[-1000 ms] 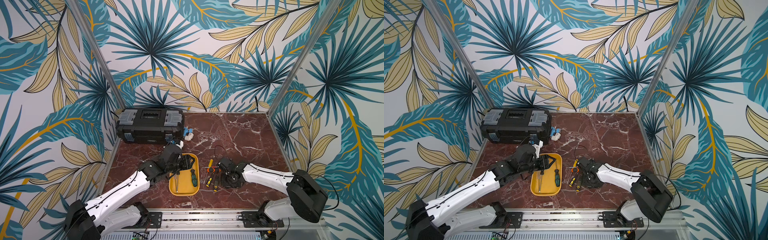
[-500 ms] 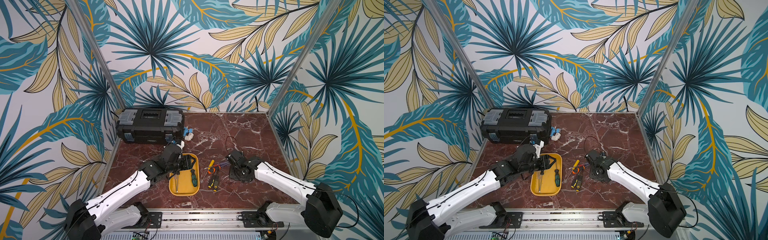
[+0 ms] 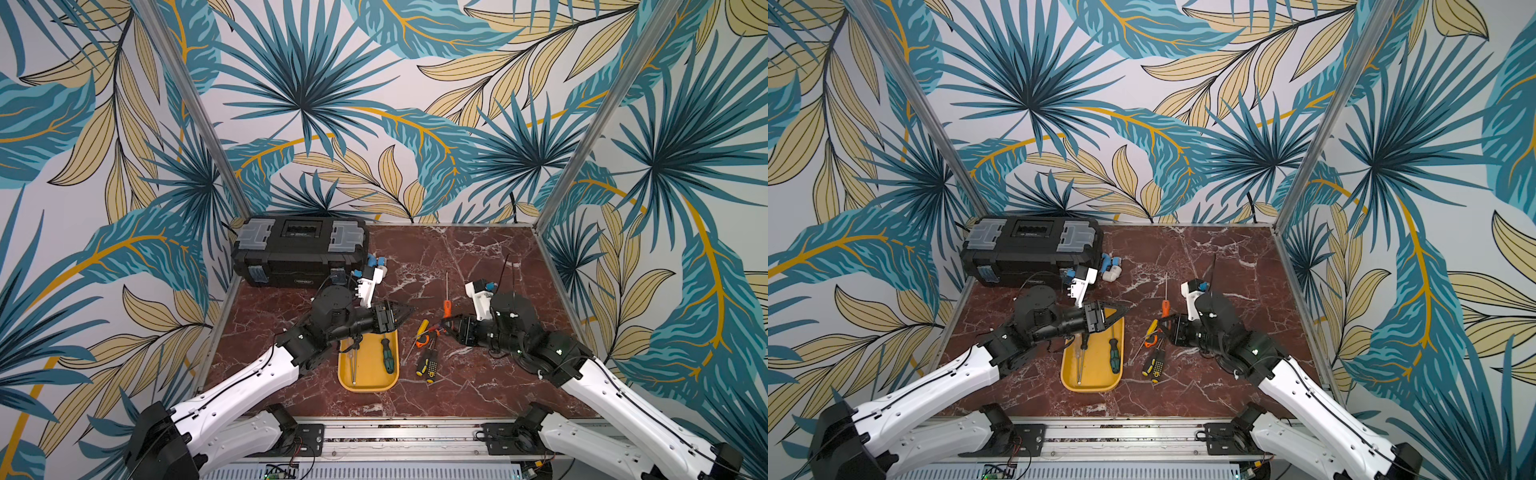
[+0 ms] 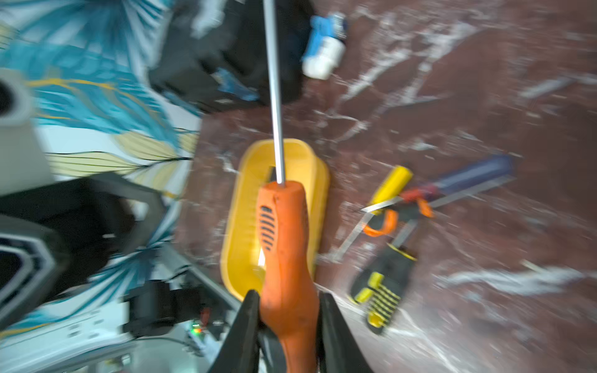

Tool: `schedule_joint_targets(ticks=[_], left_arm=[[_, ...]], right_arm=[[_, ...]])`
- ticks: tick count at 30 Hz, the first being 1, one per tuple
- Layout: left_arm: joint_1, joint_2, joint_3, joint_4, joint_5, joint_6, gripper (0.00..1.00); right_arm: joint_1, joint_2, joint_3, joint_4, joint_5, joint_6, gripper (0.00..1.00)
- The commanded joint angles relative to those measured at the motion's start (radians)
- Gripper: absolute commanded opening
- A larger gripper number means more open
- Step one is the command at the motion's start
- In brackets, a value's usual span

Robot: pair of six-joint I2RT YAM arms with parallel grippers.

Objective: Put the screwdriver on the desktop into the storage box
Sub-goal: Place the screwdriver in the storage box.

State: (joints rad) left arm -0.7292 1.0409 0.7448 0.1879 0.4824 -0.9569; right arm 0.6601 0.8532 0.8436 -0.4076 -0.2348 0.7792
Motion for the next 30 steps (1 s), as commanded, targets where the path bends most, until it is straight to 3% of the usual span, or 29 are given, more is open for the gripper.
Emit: schedule_joint_targets(ticks=[1, 5, 12, 16, 19, 26, 30], left_arm=[[0.004, -0.033, -0.024, 0.262, 0.116, -0.045, 0.58], [0.002, -0.03, -0.026, 0.267, 0.129, -0.044, 0.6], [-0.017, -0.002, -0.019, 0.252, 0.152, -0.024, 0.61], [-0.017, -0.007, -0.036, 0.298, 0.142, -0.045, 0.55], [-0.018, -0.012, -0.04, 0.342, 0.142, -0.064, 0.46], [-0.017, -0.022, -0.05, 0.372, 0.123, -0.087, 0.15], [-0.016, -0.026, -0.046, 0.323, 0.086, -0.073, 0.03]], right_arm=[[0.005, -0.003, -0.046, 0.369, -0.235, 0.104, 0.0], [0.013, 0.018, -0.052, 0.513, -0.3, 0.18, 0.0], [0.065, 0.053, -0.031, 0.539, -0.343, 0.184, 0.0], [0.11, 0.073, -0.037, 0.565, -0.354, 0.175, 0.0], [0.137, 0.085, -0.044, 0.573, -0.343, 0.167, 0.0], [0.138, 0.073, -0.073, 0.624, -0.322, 0.184, 0.0], [0.138, 0.075, -0.077, 0.61, -0.307, 0.183, 0.0]])
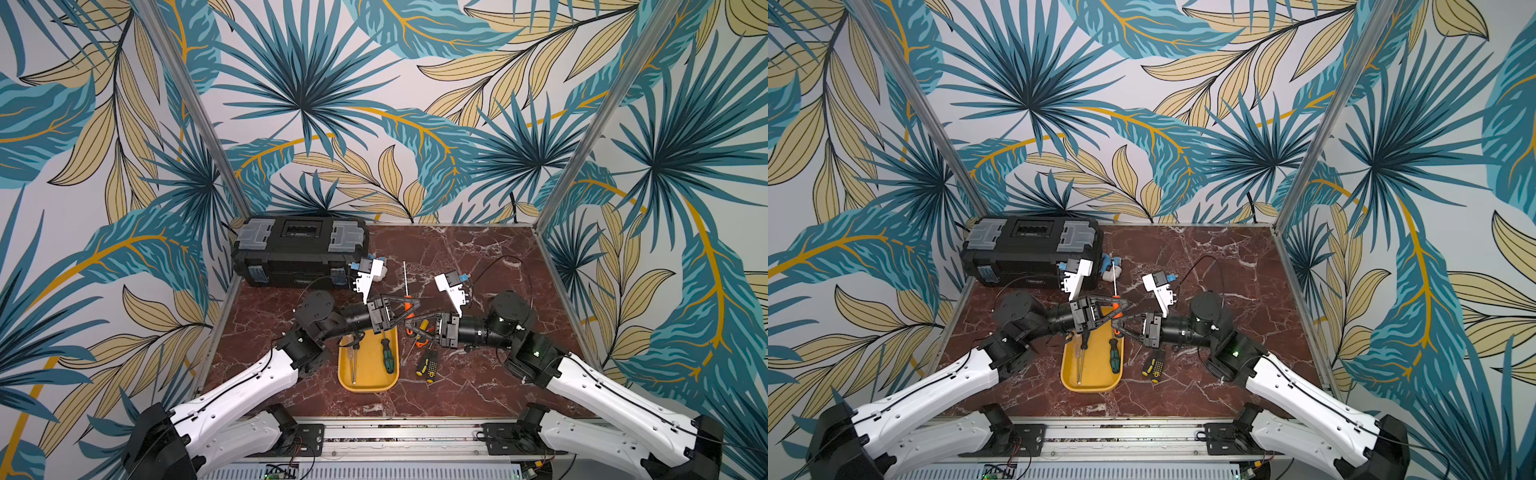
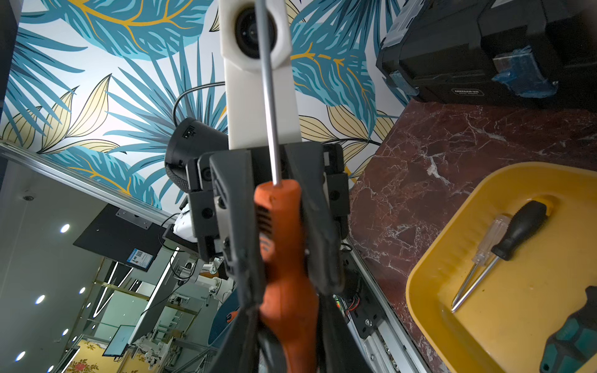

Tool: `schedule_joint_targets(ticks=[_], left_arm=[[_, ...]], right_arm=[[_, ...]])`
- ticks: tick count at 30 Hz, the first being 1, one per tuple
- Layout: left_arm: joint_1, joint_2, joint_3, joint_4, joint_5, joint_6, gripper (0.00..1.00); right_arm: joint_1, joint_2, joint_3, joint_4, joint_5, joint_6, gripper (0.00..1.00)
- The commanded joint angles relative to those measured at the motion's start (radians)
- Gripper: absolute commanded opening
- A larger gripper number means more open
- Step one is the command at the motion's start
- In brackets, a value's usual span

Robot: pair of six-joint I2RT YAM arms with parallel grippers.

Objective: Put the screwdriver on the desktop into the storage box
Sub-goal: Place the screwdriver in the storage box.

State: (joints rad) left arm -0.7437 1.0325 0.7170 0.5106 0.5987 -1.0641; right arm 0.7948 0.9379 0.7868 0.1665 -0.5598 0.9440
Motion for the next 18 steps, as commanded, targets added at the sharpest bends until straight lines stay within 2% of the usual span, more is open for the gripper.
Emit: schedule_joint_targets(ticks=[1, 3, 5, 7, 18], left_arm=[[-0.001, -0.022, -0.011, -0.051, -0.057, 0.051, 0.0], [0.0, -0.029, 0.033, -0.259, -0.155, 0.114, 0.0], [-0.001, -0.019, 0.071, -0.42, -0.229, 0.163, 0.0], [-0.001, -0.004, 0.084, -0.492, -0.261, 0.174, 0.0], [-0.001, -0.001, 0.067, -0.456, -0.254, 0.136, 0.0]], right_arm=[[0.003, -0.01, -0.015, 0.011, 0.029, 0.009, 0.04], [0.002, -0.007, 0.024, -0.139, 0.095, -0.047, 0.3], [0.04, -0.005, 0.07, -0.317, 0.211, -0.121, 0.51], [0.056, 0.013, 0.118, -0.459, 0.293, -0.172, 0.62], [0.168, 0.16, 0.232, -0.605, 0.434, -0.278, 0.58]])
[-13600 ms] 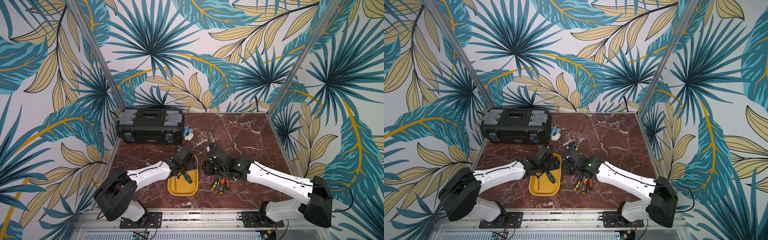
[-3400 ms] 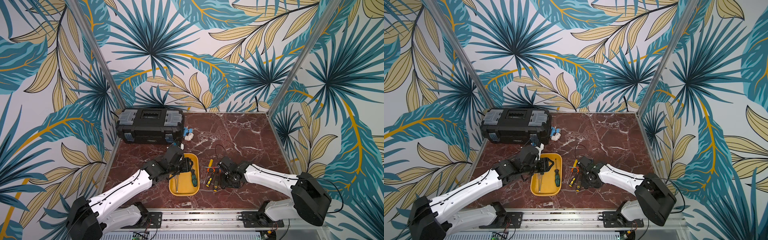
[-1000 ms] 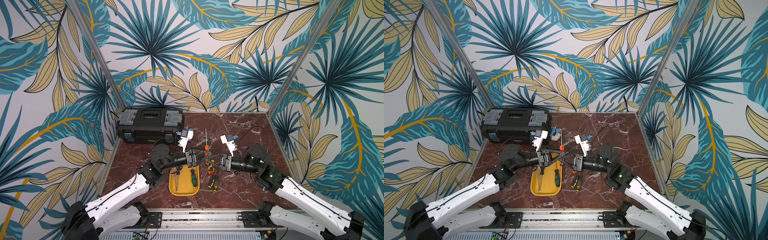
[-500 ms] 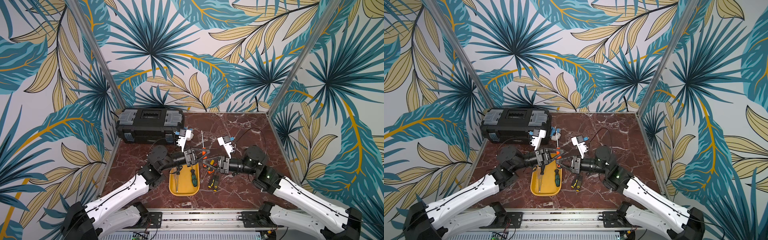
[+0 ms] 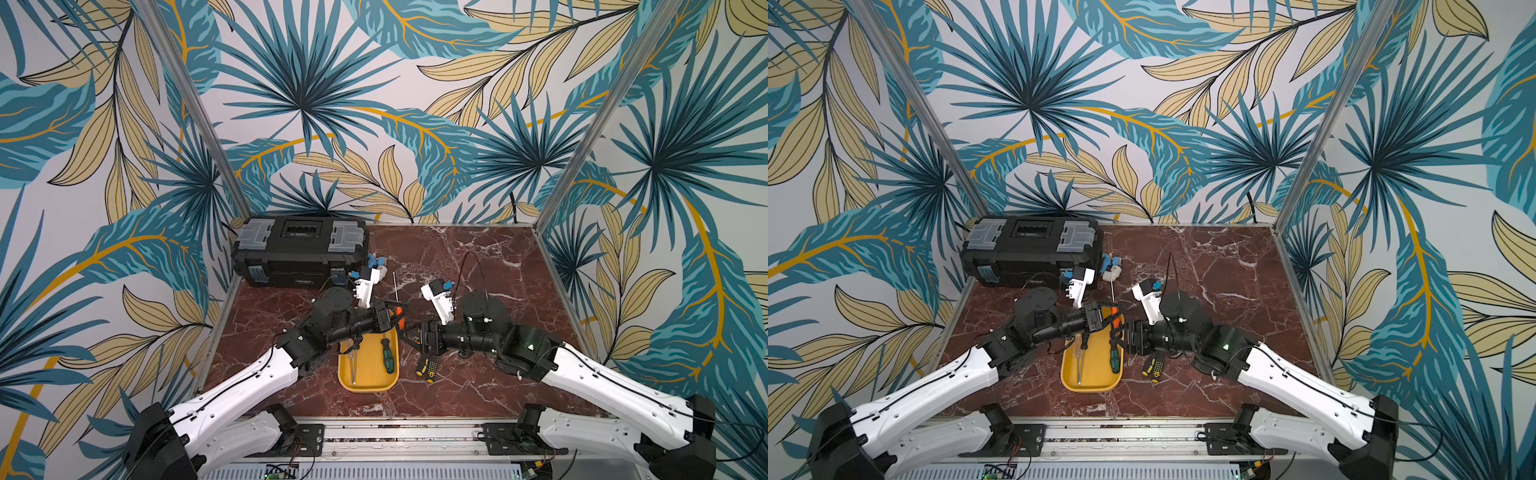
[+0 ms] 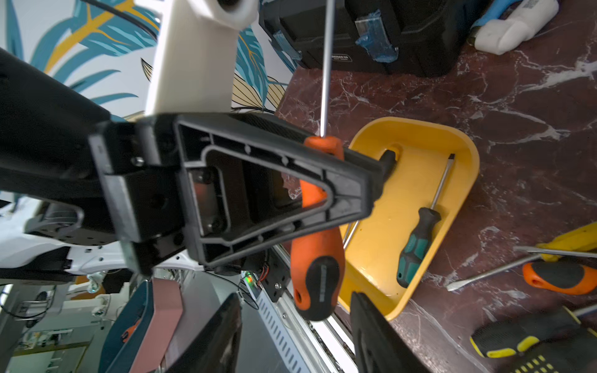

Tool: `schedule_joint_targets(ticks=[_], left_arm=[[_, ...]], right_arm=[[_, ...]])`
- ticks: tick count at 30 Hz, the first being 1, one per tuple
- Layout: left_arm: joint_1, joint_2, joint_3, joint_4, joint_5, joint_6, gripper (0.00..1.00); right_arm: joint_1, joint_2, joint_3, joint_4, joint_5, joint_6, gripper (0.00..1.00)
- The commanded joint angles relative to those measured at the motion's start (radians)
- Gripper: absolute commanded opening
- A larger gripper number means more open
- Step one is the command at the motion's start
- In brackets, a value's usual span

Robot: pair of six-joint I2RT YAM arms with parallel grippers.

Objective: Put the screwdriver on the desktop into the storage box
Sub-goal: Place the screwdriver in the storage box.

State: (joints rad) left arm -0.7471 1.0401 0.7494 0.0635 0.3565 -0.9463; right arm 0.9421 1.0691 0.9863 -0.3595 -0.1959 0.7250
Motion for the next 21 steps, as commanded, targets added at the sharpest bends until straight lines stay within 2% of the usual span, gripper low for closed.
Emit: schedule_joint_targets(ticks=[1, 12, 18, 21], left_arm=[[0.003, -0.009, 0.033, -0.011, -0.011, 0.018, 0.0], [0.003, -0.006, 0.019, -0.019, 0.0, 0.007, 0.0], [0.004, 0.005, 0.018, -0.005, 0.012, 0.0, 0.0], [0.012, 0.005, 0.007, 0.009, 0.015, -0.017, 0.16]], right_arm=[[0.026, 0.043, 0.04, -0.084, 0.08, -0.06, 0.56], [0.042, 0.098, 0.091, -0.094, 0.157, -0.073, 0.37], [0.043, 0.121, 0.081, -0.081, 0.131, -0.064, 0.08], [0.044, 0.106, 0.06, -0.055, 0.137, -0.049, 0.01]])
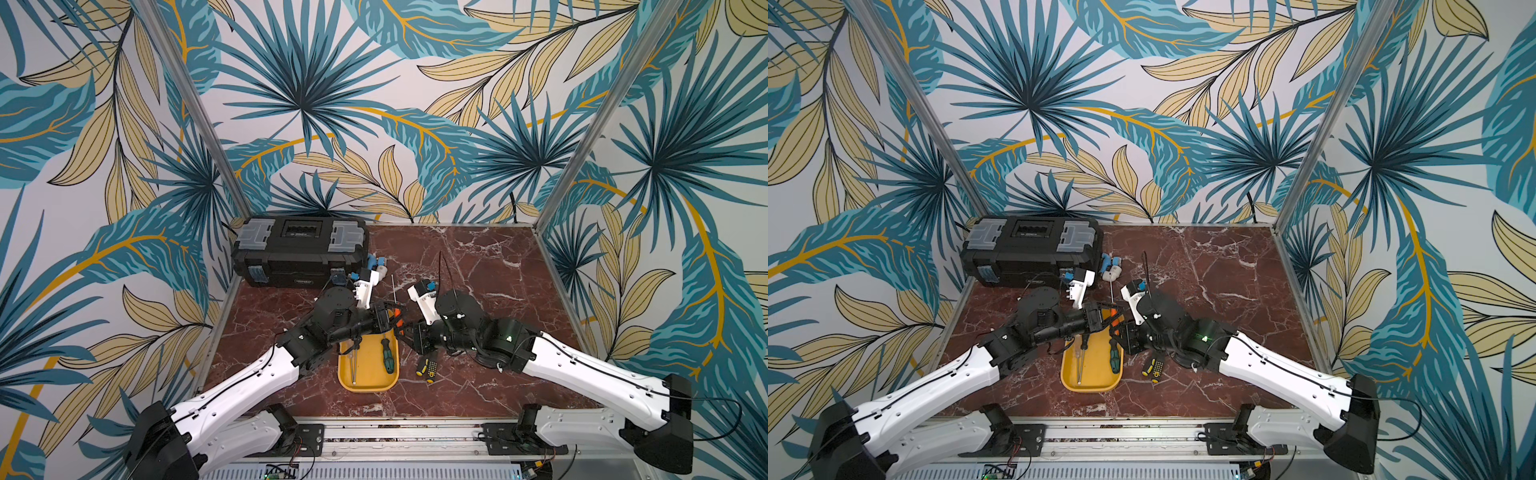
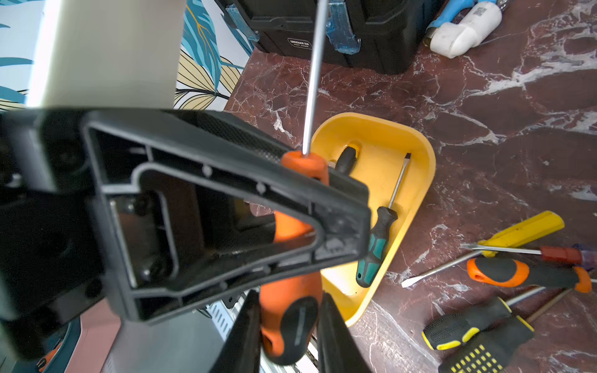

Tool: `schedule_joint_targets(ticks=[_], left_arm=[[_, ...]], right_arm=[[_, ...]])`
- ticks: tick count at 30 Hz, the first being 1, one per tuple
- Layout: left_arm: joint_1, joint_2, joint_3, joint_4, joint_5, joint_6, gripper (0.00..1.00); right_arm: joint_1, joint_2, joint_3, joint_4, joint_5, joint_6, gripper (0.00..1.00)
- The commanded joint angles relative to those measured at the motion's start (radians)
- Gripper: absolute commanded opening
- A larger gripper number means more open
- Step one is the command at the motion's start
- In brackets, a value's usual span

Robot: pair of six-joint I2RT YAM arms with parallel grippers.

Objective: Put the screwdriver on the desktop into the storage box
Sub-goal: Place the screwdriver in the storage box.

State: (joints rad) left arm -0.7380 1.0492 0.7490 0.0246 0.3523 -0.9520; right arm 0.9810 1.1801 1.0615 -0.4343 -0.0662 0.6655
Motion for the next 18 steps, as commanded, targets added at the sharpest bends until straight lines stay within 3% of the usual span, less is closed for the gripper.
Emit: schedule_joint_targets(ticks=[1, 3, 7, 13, 18], left_arm=[[0.007, -0.005, -0.001, 0.057, 0.02, -0.018, 0.23], [0.014, -0.011, -0.019, 0.083, 0.021, -0.035, 0.44], [0.021, -0.024, -0.066, 0.165, 0.034, -0.067, 0.58], [0.037, -0.059, -0.149, 0.344, 0.067, -0.127, 0.62], [0.042, -0.063, -0.166, 0.41, 0.107, -0.141, 0.57]], right_arm=[[0.004, -0.015, -0.026, 0.034, 0.012, 0.017, 0.0], [0.004, -0.031, -0.047, 0.067, 0.003, 0.036, 0.0], [0.0, -0.057, -0.092, 0.135, -0.01, 0.083, 0.0], [-0.023, -0.117, -0.164, 0.263, -0.061, 0.152, 0.0], [-0.047, -0.168, -0.202, 0.334, -0.112, 0.191, 0.0]])
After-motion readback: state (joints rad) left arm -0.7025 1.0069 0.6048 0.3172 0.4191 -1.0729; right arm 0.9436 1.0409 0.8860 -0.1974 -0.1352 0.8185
